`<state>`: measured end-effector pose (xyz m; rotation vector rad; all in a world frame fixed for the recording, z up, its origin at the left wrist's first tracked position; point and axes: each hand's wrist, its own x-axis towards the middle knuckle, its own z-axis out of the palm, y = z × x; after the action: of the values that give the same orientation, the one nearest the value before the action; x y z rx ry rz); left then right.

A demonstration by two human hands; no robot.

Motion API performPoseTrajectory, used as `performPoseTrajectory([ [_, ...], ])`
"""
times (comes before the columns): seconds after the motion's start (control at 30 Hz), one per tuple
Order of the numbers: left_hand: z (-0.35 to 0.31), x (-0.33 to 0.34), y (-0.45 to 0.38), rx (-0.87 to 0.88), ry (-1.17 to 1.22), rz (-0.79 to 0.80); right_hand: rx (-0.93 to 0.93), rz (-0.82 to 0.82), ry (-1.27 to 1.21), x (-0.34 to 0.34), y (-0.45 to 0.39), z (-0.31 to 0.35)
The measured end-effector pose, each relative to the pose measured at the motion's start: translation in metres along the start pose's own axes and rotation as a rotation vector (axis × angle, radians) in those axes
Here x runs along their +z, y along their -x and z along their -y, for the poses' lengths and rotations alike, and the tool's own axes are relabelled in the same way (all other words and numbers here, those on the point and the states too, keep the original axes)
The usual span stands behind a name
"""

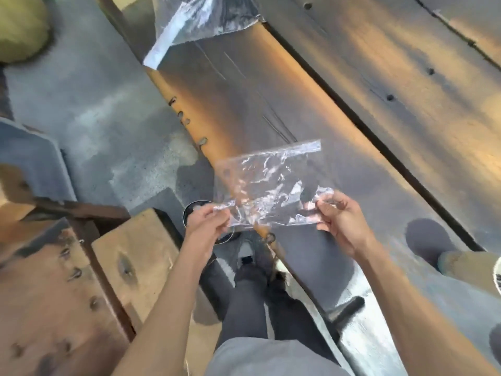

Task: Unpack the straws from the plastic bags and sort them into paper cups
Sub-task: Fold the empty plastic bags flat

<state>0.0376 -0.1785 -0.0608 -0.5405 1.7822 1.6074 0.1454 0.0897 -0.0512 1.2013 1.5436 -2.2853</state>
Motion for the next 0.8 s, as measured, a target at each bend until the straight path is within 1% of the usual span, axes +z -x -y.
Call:
performPoseTrajectory([
  [0.13, 0.046, -0.061, 0.032, -0.039, 0.165, -0.202, 0.073, 0.094, 0.145, 0.070, 0.001, -0.014],
  [0.23, 0.079, -0.100, 0.049, -0.083, 0.277, -0.277, 0.108, 0.132, 0.297, 0.122, -0.005, -0.038],
  [0.33, 0.107, -0.129, 0.052, -0.195, 0.391, -0.369, 0.154, 0.148, 0.451, 0.163, -0.011, -0.066],
  [0.43, 0.127, -0.152, 0.044, -0.289, 0.417, -0.457, 0.231, 0.140, 0.511, 0.189, -0.020, -0.099],
  [0.53, 0.136, -0.174, 0.024, -0.319, 0.385, -0.506, 0.326, 0.099, 0.534, 0.206, -0.036, -0.129],
  [0.6, 0.141, -0.190, 0.007, -0.336, 0.310, -0.528, 0.399, 0.049, 0.525, 0.211, -0.047, -0.150],
  [0.7, 0.154, -0.210, -0.034, -0.338, 0.160, -0.519, 0.540, -0.029, 0.440, 0.215, -0.070, -0.186],
  [0.8, 0.159, -0.225, -0.095, -0.311, 0.039, -0.514, 0.626, -0.084, 0.328, 0.223, -0.107, -0.218],
])
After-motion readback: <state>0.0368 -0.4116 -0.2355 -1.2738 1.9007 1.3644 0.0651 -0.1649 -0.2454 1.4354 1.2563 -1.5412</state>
